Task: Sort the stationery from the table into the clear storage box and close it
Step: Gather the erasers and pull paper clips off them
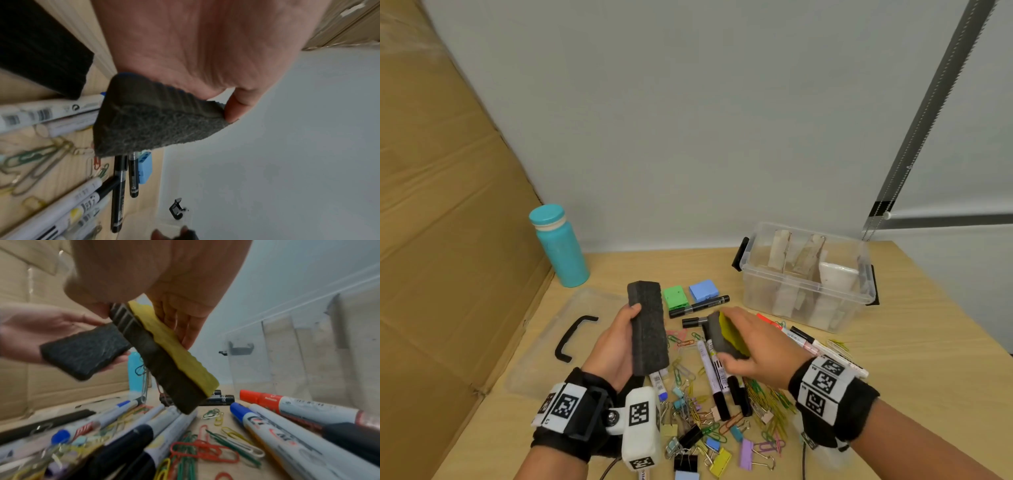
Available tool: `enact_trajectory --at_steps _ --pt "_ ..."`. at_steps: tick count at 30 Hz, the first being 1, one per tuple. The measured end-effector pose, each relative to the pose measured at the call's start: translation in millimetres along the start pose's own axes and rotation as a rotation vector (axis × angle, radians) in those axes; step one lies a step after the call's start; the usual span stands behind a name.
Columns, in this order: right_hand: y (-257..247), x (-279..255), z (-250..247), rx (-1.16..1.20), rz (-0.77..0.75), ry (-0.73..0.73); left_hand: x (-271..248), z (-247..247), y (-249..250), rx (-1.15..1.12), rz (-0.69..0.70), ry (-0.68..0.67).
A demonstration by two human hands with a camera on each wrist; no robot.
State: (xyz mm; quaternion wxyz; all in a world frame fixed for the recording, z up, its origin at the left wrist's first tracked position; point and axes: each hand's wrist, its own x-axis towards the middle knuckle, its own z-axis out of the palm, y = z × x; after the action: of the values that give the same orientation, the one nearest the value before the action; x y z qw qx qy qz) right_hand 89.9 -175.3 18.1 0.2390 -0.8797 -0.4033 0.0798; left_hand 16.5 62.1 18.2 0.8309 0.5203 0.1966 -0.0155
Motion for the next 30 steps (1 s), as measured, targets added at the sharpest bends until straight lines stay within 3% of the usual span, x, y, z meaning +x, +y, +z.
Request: enact_trajectory --at_steps 8,11,16,23,28,30 --pt "10 0 -9 0.415 0.124 0.198 -11 -20 6 -0.012 0.001 0.019" --pt "6 5 -9 0.539 0.188 0.156 -11 -10 0 0.094 0.002 -0.006" --pt "-13 20 -6 0.805 0.158 0.076 -8 18 -15 0.213 0.058 -0.020" --pt "-23 39 -4 1.088 0.145 0.091 -10 35 -11 0.097 0.051 -0.099" --pt "-31 46 1 1.059 0.068 0.102 -13 45 -9 0.063 0.060 -0.140" --pt "-30 47 2 0.934 0.052 0.128 -13 44 -10 0.065 0.076 -0.161"
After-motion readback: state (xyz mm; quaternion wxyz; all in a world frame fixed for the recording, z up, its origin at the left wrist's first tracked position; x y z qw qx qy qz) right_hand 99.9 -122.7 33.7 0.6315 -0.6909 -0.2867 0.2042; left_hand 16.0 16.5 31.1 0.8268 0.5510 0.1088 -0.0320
